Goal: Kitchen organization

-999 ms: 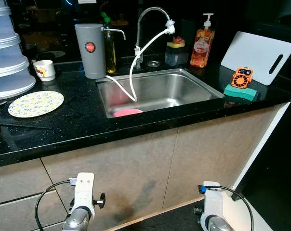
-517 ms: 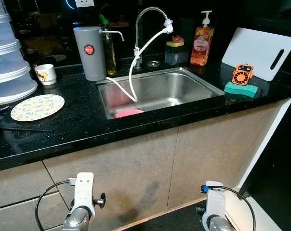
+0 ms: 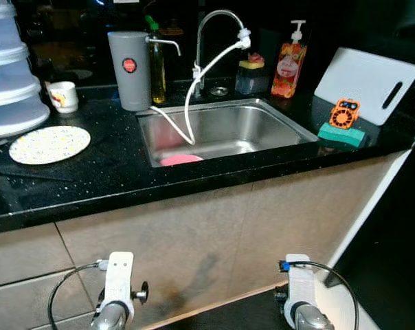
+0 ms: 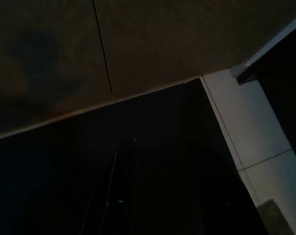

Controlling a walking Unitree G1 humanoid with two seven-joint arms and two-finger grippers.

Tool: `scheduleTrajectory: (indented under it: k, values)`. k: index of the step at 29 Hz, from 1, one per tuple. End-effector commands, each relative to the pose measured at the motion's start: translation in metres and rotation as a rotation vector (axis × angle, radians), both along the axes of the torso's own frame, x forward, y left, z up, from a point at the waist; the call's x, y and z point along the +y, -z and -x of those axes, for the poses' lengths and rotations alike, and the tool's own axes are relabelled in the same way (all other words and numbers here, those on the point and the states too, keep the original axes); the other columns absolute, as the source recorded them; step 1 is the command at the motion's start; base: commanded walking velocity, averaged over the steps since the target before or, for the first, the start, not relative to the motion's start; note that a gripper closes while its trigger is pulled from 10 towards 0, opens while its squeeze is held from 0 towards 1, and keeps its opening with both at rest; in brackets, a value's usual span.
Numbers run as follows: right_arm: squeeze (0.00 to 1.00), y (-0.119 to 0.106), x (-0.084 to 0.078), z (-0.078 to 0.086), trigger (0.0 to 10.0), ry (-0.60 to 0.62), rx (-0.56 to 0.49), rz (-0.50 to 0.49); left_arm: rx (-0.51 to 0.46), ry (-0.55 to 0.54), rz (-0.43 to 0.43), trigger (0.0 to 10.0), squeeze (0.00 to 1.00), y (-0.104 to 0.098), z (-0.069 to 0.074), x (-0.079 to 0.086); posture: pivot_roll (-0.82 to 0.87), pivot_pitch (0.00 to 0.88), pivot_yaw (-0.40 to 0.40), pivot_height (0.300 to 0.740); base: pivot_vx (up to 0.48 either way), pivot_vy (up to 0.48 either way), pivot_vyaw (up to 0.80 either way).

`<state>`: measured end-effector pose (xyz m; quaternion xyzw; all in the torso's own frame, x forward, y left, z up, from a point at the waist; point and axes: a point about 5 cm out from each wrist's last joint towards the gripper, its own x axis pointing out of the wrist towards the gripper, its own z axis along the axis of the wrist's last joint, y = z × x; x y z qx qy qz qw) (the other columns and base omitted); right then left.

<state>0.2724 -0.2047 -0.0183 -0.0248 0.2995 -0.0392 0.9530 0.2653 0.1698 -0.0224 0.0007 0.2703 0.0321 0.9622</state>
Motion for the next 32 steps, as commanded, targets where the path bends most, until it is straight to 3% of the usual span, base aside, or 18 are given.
scheduleTrajectory:
  k: [1, 18, 24, 32]
  values:
    - [0.0, 0.003, -0.003, 0.003, 10.0, -0.007, 0.024, 0.009, 0.0, -0.011, 0.002, 10.0, 0.0, 0.003, 0.005, -0.002, -0.17, 0.037, -0.094, 0.74, 0.0, 0.0, 0.0]
    - [0.0, 0.01, 0.011, 0.009, 10.0, -0.048, 0.035, -0.044, -0.011, 0.051, -0.069, 10.0, 0.0, 0.003, 0.021, 0.005, 0.02, 0.073, -0.081, 0.74, 0.0, 0.0, 0.0]
    - [0.0, 0.013, 0.034, 0.006, 10.0, -0.155, 0.066, -0.064, -0.059, 0.015, -0.081, 10.0, 0.0, -0.008, 0.03, 0.004, 0.13, 0.084, -0.184, 0.74, 0.0, 0.0, 0.0]
    - [0.0, 0.007, 0.046, -0.003, 10.0, -0.202, 0.057, -0.073, -0.101, -0.015, -0.087, 10.0, 0.0, -0.019, 0.027, 0.002, 0.18, 0.087, -0.245, 0.74, 0.0, 0.0, 0.0]
